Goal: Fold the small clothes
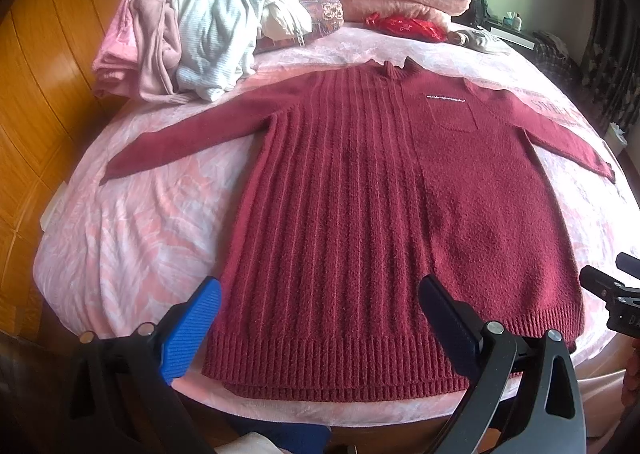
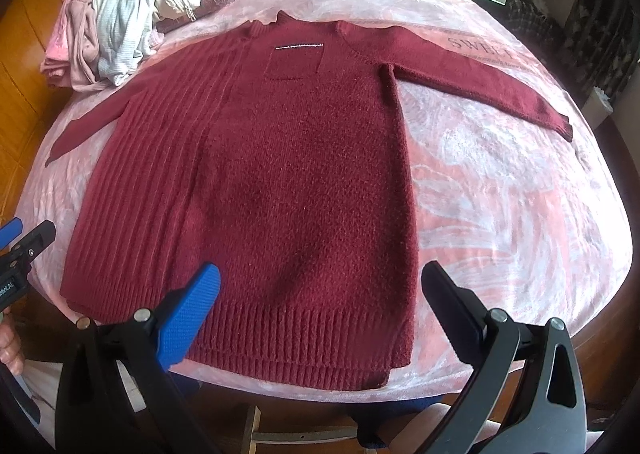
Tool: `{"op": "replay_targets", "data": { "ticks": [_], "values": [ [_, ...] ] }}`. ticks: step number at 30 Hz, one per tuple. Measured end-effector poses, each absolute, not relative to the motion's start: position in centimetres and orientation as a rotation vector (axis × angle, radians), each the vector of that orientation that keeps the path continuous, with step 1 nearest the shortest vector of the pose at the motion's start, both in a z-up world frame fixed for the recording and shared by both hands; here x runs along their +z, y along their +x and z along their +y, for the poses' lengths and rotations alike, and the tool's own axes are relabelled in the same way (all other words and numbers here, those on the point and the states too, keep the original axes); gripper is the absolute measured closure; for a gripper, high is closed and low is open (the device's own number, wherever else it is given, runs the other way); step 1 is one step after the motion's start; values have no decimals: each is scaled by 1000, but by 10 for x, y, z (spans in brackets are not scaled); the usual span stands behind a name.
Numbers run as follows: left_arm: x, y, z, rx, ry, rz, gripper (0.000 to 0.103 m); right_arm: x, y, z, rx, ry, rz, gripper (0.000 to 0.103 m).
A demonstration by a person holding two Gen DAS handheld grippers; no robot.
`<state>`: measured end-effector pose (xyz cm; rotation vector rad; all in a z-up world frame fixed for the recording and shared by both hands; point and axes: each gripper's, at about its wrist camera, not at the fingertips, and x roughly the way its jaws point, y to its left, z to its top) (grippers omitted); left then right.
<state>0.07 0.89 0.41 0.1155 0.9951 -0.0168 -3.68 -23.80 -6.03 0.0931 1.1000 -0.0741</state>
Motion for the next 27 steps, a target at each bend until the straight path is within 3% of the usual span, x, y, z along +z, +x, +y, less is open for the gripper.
{"op": "replay_targets", "data": {
  "ticks": [21,27],
  "values": [
    [4,2,9,-12,115,998,4,-56,-35,-240,-56,99,1079,3],
    [4,35,-5,24,107,1040,4,-29,-3,-275,-102,133,1042,3]
  ]
}}
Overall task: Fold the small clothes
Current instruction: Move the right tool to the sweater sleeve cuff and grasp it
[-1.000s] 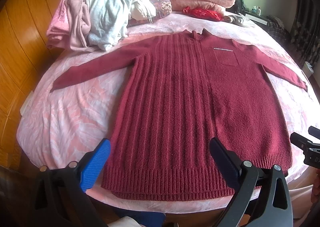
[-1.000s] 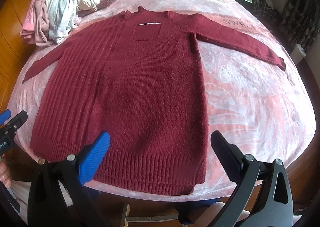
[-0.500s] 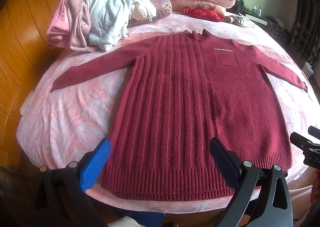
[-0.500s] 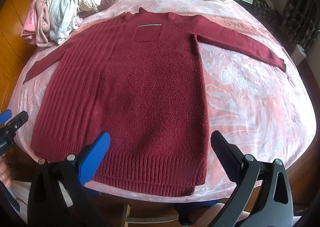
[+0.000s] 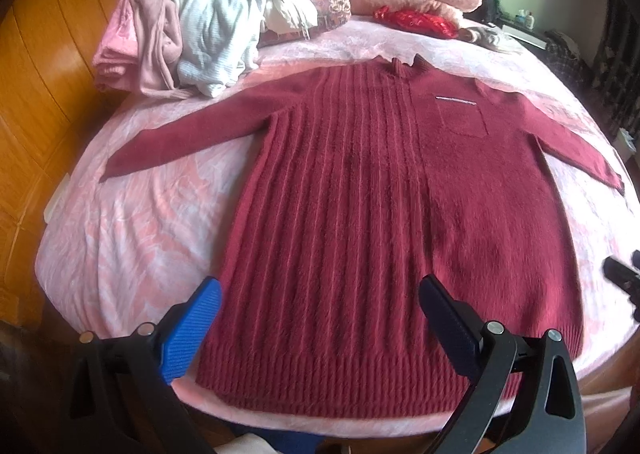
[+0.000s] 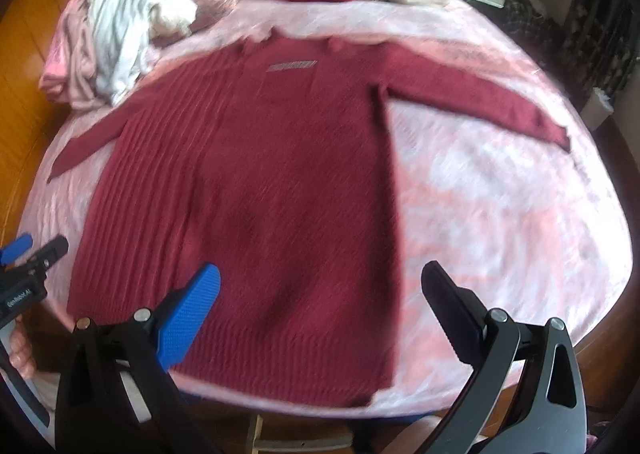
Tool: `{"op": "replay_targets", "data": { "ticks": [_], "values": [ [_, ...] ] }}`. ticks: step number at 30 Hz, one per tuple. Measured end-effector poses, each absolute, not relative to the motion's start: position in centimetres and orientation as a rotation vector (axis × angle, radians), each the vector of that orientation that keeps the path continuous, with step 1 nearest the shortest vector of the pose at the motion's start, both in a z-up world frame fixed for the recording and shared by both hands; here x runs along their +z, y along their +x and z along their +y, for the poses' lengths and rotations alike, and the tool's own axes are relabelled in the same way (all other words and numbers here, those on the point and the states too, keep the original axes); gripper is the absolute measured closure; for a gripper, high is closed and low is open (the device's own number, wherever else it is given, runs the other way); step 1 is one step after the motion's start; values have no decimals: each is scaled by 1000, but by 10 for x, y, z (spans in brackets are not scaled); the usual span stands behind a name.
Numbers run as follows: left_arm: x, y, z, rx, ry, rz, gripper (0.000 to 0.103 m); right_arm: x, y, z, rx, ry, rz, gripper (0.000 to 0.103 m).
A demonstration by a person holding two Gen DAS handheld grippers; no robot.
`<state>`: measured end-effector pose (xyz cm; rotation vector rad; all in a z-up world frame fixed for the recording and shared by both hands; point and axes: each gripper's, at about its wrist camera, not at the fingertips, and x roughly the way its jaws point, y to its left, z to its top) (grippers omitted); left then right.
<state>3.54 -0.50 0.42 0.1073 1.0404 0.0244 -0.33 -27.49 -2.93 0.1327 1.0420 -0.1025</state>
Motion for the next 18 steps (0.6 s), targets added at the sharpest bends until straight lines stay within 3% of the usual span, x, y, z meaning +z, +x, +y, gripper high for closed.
{"op": "replay_targets", "data": {
  "ticks": [9,18],
  "values": [
    [25,145,-112,-60,141,968,4,5,69,-406,-206,240,993,3],
    [-6,241,-260,-249,112,1004,4,-45,147,-540,-243,283,1102,3]
  ]
}}
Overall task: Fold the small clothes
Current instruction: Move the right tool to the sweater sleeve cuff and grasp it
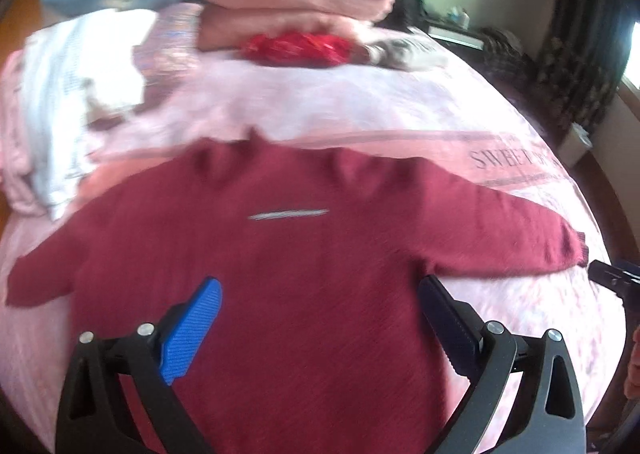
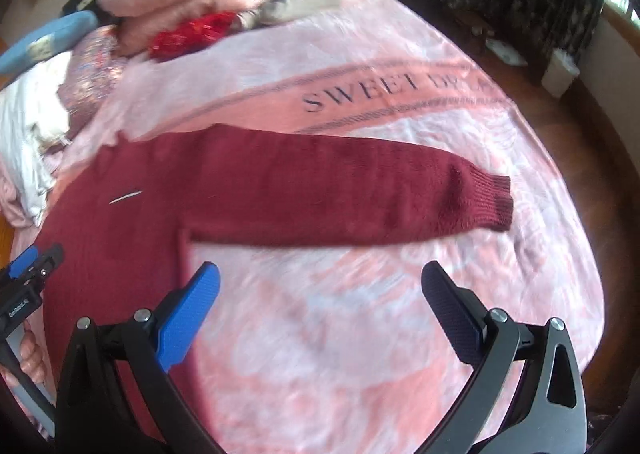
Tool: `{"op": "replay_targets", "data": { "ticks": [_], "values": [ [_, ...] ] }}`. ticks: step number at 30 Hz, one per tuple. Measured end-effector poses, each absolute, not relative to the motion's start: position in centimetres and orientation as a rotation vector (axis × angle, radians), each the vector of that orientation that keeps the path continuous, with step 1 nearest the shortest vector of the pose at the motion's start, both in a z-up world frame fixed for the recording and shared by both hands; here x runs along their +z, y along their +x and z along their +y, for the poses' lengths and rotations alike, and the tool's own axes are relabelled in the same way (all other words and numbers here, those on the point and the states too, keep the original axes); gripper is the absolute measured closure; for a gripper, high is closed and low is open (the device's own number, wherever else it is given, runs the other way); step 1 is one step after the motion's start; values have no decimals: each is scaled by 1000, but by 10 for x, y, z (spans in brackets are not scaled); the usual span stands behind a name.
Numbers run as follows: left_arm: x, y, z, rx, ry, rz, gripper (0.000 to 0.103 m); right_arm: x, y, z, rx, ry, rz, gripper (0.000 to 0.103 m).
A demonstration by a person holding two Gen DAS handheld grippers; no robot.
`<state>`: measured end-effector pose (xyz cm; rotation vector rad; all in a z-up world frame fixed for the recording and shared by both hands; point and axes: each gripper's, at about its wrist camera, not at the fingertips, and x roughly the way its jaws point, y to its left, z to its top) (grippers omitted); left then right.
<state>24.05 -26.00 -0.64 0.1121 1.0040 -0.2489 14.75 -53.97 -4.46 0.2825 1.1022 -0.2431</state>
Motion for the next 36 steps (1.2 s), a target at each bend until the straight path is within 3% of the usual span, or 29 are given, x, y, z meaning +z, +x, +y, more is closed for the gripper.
{"op": "replay_targets", "data": {
  "ticks": [8,18,23,26,27,28,29,30,36],
  "values": [
    [-59,290,-345,-266,145,1036,4,-98,177,-649,-309,379,1161,3],
    [-83,304,-360,-255,148,1038,4,-140,164,-741,-368,408,1263,3],
    [-84,303,-361,-238,144,1033,4,-162,159,-756,-295,552,1270,6],
    [-87,299,-363,-229,171,1023,4,-164,161,-754,-320,508,1272,27],
    [-87,298,-363,-229,176,1023,4,-160,161,-755,-319,507,1259,46],
    [-89,298,-363,-227,182,1024,4,-157,161,-756,-314,509,1251,56],
    [-89,297,-362,-225,185,1026,4,-152,159,-758,-309,514,1238,84],
    [-90,297,-361,-223,186,1027,4,-148,157,-760,-299,526,1228,97],
    [-84,303,-342,-196,177,1024,4,-106,139,-772,-253,540,1077,98]
  ]
}}
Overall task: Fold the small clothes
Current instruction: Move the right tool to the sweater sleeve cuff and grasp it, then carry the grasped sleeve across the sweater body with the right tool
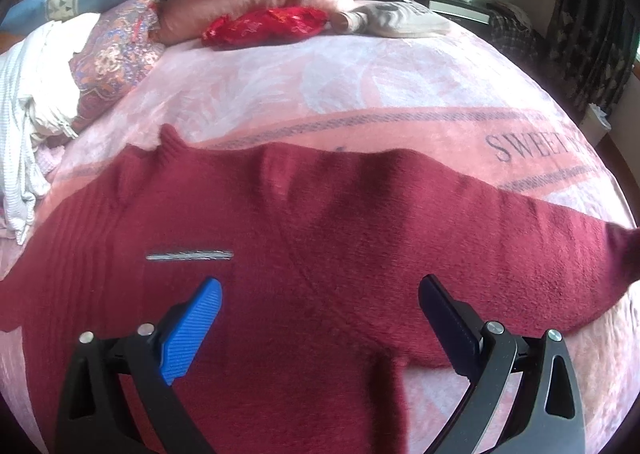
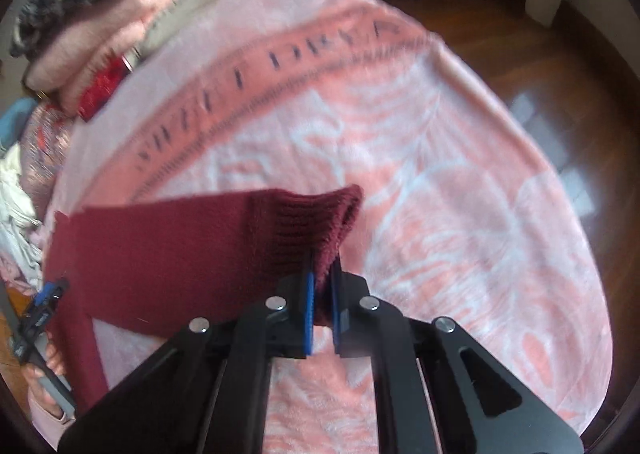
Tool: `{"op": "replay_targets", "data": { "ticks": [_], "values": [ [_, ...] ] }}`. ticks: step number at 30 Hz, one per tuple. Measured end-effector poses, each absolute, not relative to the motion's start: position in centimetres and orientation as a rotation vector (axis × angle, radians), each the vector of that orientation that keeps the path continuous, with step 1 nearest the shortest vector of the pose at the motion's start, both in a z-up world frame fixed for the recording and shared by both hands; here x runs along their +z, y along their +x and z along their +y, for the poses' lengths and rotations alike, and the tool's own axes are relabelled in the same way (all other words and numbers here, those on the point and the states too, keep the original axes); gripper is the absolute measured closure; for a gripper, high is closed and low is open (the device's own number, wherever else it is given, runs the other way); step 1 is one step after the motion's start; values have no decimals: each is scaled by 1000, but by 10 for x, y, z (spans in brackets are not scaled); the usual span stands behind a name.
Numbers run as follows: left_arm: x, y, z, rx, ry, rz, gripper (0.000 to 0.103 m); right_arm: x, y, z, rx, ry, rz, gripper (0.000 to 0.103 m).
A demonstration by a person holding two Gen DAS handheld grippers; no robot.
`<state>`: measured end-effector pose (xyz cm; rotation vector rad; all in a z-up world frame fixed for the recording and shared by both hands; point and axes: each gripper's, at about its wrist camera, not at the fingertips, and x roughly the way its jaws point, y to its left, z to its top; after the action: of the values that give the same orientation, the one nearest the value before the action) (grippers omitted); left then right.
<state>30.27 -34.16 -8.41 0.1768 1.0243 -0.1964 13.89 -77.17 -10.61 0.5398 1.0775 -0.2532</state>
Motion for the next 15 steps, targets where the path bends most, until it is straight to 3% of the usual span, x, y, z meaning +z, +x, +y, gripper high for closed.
{"op": "replay_targets", "data": {
  "ticks": [8,15],
  "values": [
    [-86,324,-288,-95,145,1056,4,-149,146,-767,-477,463,1204,98],
    [-69,329,-232,-62,134,1043,4,-69,171,-692,-370,376,1073,98]
  ]
}}
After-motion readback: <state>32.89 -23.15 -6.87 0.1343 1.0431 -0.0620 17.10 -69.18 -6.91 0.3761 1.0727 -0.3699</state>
